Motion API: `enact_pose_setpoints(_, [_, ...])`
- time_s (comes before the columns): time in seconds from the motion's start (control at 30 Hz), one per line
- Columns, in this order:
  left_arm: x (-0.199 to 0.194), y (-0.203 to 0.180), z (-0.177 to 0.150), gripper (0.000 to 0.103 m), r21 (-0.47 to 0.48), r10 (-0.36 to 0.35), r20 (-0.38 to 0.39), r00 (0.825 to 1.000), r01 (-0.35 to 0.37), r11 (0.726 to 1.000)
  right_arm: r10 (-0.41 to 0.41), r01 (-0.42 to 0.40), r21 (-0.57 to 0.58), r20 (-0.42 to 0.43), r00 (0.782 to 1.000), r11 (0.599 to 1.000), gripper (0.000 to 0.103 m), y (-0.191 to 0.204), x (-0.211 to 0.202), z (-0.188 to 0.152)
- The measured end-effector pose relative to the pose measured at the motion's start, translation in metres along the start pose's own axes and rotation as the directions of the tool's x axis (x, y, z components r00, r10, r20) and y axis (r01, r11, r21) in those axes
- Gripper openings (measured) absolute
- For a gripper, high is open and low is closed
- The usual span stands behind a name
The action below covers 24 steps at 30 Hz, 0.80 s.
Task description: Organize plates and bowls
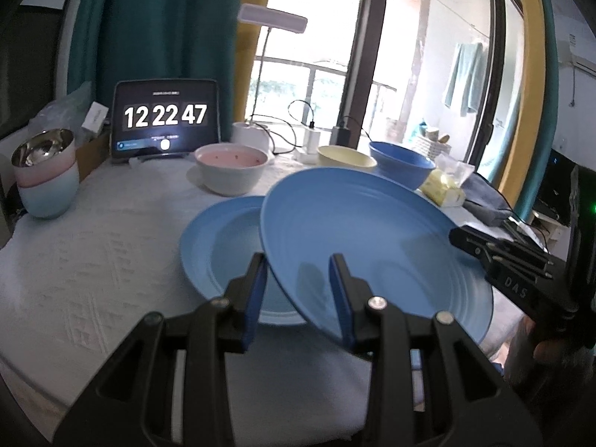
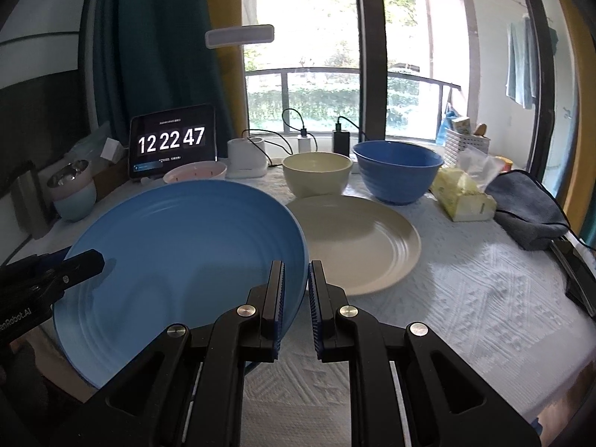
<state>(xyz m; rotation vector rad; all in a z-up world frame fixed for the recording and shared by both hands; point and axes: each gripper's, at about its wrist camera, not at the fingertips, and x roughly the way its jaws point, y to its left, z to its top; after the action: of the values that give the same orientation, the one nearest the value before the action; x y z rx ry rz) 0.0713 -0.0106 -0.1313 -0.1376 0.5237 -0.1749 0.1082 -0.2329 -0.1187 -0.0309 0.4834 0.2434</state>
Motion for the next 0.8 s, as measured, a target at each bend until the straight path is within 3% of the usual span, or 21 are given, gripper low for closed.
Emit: enact_pose_setpoints(0.8, [0.018,0.051,0.006,0.036,-0.065,0.088,0.024,0.996,-0.086,0.994,0.074,-0.075,-0.045,-0.021,0.997,0.996,0.015,0.039,0.046,0.017])
